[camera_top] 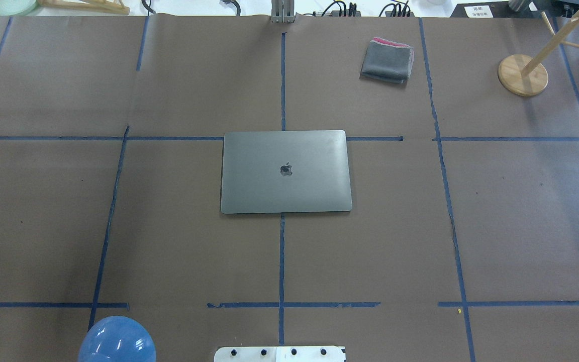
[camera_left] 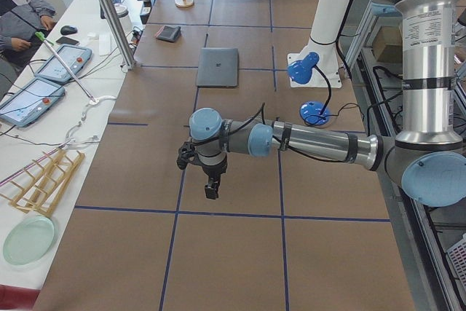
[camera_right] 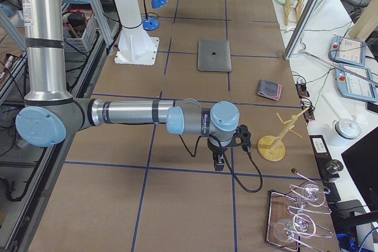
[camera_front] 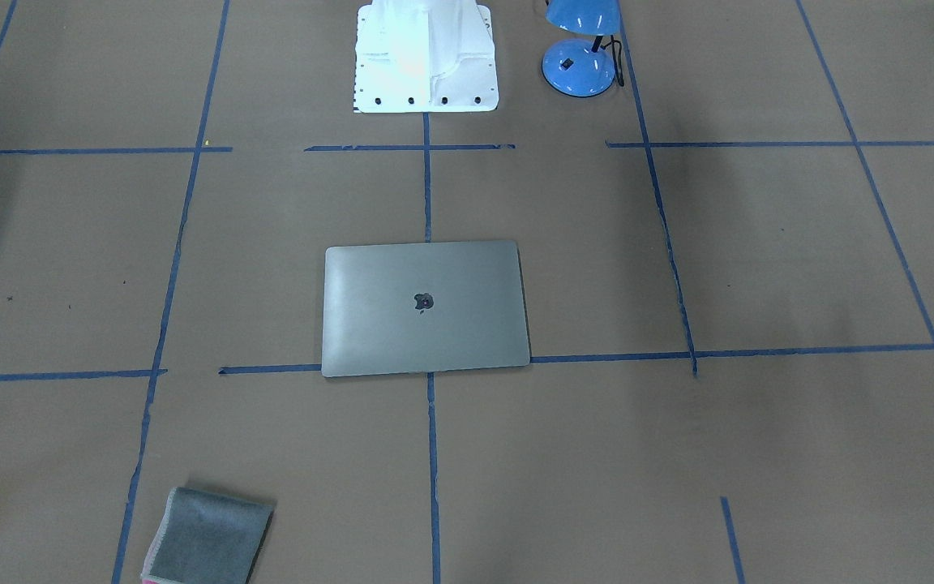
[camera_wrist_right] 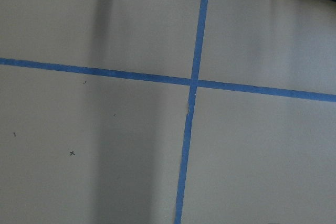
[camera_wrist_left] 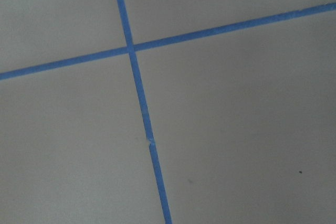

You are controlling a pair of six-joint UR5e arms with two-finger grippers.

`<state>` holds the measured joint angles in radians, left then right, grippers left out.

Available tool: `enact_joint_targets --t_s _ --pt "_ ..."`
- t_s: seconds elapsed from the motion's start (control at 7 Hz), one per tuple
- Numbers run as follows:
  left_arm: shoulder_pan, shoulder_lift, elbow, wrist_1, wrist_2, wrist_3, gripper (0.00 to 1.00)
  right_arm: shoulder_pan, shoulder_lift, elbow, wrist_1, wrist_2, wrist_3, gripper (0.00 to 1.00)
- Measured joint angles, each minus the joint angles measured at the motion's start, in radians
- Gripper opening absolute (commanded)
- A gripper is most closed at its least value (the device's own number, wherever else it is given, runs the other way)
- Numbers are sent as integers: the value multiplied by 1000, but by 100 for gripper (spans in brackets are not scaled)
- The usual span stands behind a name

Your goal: Close laptop

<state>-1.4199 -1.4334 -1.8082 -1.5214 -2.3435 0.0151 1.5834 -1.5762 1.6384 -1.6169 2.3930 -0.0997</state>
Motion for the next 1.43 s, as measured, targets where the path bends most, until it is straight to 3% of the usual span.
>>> enact_joint_targets --t_s 0.29,1.43 --pt "-11 35 -11 -6 -51 -1 99 0 0 1 2 0 12 100" --pt "-27 31 -21 -10 -50 -6 99 0 -1 -28 60 0 14 99"
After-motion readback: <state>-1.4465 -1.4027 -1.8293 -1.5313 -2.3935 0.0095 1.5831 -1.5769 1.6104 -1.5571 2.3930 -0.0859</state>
